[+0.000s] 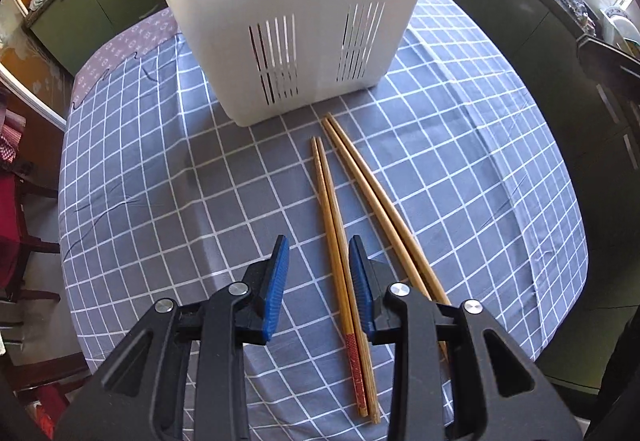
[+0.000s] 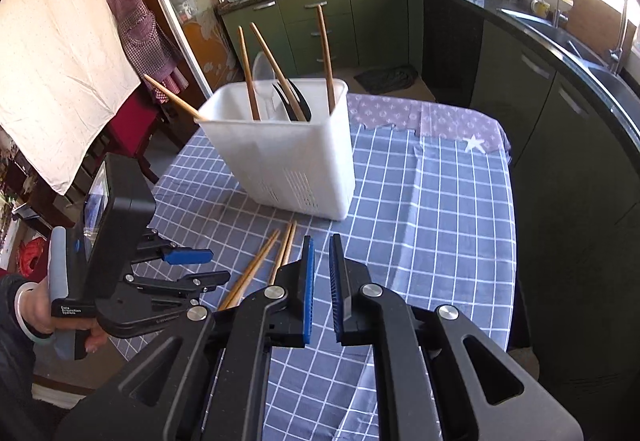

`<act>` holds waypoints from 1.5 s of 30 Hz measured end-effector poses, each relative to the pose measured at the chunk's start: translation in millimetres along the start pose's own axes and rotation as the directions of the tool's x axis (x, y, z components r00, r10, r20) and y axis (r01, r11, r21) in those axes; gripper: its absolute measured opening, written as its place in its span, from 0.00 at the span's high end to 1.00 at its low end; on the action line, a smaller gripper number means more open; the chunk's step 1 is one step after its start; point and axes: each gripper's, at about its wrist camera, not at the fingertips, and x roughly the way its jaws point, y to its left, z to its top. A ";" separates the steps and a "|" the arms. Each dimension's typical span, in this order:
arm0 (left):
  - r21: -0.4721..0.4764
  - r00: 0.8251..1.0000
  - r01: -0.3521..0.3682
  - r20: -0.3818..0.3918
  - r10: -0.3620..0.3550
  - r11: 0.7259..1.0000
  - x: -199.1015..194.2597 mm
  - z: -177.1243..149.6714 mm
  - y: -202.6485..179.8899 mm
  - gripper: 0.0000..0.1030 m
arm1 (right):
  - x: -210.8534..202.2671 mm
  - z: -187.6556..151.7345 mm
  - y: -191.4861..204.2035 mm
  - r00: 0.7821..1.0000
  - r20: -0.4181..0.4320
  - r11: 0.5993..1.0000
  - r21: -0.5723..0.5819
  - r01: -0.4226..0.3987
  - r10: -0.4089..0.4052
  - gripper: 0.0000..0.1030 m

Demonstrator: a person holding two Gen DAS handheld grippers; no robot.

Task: Organize utensils
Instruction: 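Grasp a wooden chopstick from the table with the left gripper while the right gripper grasps another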

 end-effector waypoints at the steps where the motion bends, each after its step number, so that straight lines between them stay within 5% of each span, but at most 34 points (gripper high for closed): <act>1: -0.001 1.000 -0.007 -0.014 0.007 1.000 4.9 -0.2 -0.8 0.71 | 4.2 -3.1 -3.5 1.000 -0.010 1.000 0.007 -0.002 0.002 0.92; 4: 0.004 0.999 -0.027 -0.040 0.027 1.000 15.0 -1.3 -2.7 0.71 | 13.3 -11.5 -10.7 0.999 -0.032 1.000 0.020 -0.014 0.015 0.92; 6: 0.006 0.998 -0.032 -0.055 0.032 0.999 20.1 -2.4 -4.1 0.71 | 16.6 -14.9 -12.3 0.999 -0.039 1.000 0.019 -0.018 0.019 0.80; 16: 0.037 0.994 -0.063 -0.082 0.066 0.997 31.3 -1.1 -18.0 0.81 | 35.4 -24.7 -10.8 0.996 -0.085 1.000 0.008 -0.027 0.027 0.80; 24: 0.037 0.993 -0.041 -0.112 0.044 0.999 41.8 0.0 -25.6 0.81 | 42.1 -28.5 -8.3 0.994 -0.105 1.000 0.008 -0.025 0.025 0.80; 26: 0.035 0.992 -0.034 -0.120 0.038 0.999 42.4 1.7 -26.7 0.91 | 43.7 -28.3 -7.8 0.994 -0.110 1.000 0.007 -0.023 0.024 0.80; 32: 0.021 0.992 -0.023 -0.121 0.025 1.000 42.6 5.5 -14.0 0.93 | 49.9 -27.5 -5.2 0.992 -0.128 1.000 -0.001 -0.022 0.022 0.80; 45: -0.004 0.994 -0.006 0.110 0.006 1.000 -46.5 0.9 17.9 0.93 | 84.4 -32.2 21.6 0.971 -0.236 0.998 -0.054 -0.046 0.032 0.80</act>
